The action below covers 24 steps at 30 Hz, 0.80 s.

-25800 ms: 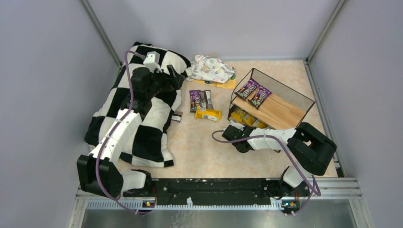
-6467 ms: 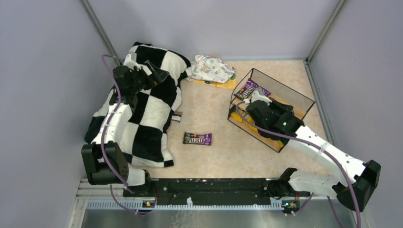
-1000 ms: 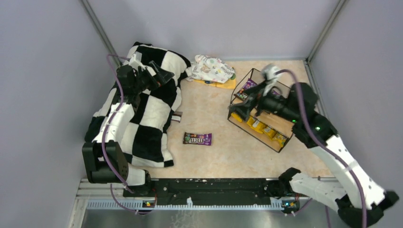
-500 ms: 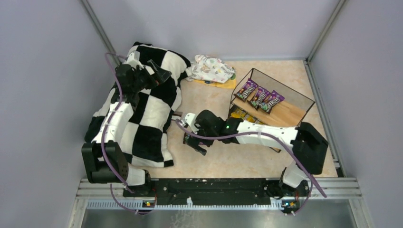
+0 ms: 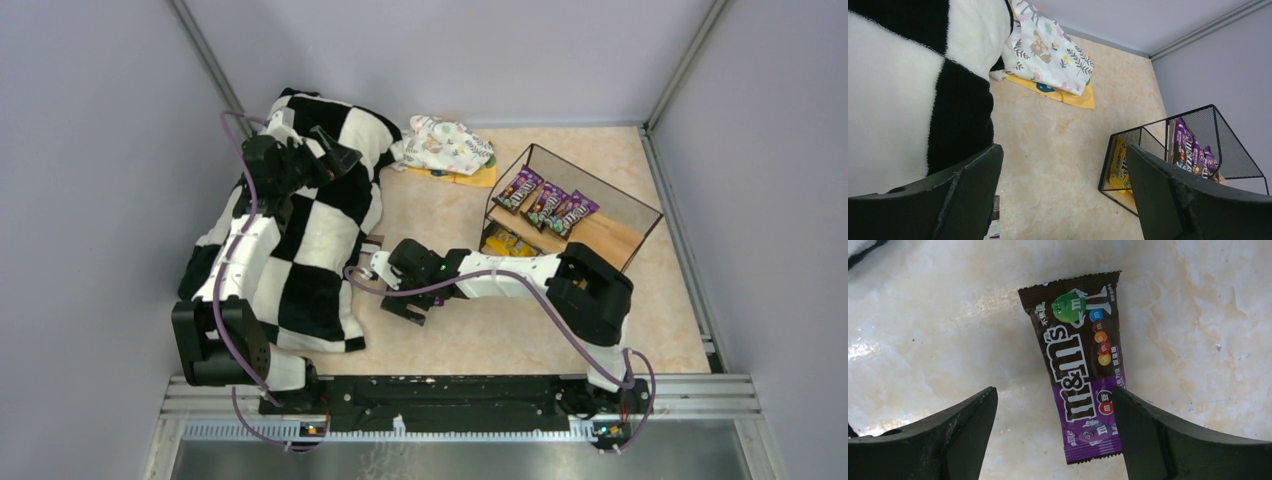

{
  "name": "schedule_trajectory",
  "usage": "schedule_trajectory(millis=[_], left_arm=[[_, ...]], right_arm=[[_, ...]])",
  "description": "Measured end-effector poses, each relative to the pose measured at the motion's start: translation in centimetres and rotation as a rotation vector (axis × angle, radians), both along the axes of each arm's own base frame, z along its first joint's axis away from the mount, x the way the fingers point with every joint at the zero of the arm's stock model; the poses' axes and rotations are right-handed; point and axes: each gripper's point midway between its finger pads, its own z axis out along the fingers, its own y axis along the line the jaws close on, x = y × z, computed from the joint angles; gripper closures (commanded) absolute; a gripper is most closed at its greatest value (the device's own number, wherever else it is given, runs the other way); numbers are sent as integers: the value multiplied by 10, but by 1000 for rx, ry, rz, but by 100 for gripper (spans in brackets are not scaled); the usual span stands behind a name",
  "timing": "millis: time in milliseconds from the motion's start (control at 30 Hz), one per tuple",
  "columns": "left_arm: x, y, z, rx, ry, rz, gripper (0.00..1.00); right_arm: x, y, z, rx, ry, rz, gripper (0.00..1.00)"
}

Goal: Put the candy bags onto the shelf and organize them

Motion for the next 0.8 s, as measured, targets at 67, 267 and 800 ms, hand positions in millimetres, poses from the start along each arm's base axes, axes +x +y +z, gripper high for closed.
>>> schedule_trajectory(millis=[67,267,800], left_arm=[[-1,0,0,-4,0,-5,2],[-1,1,2,-16,1,-6,2],[-1,-1,4,-34,-2,-21,2]], right_arm=[[4,3,-3,-5,-3,1,21],[17,0,-6,-14,-12,-11,25],[29,-7,-16,-32,-17,-38,48]])
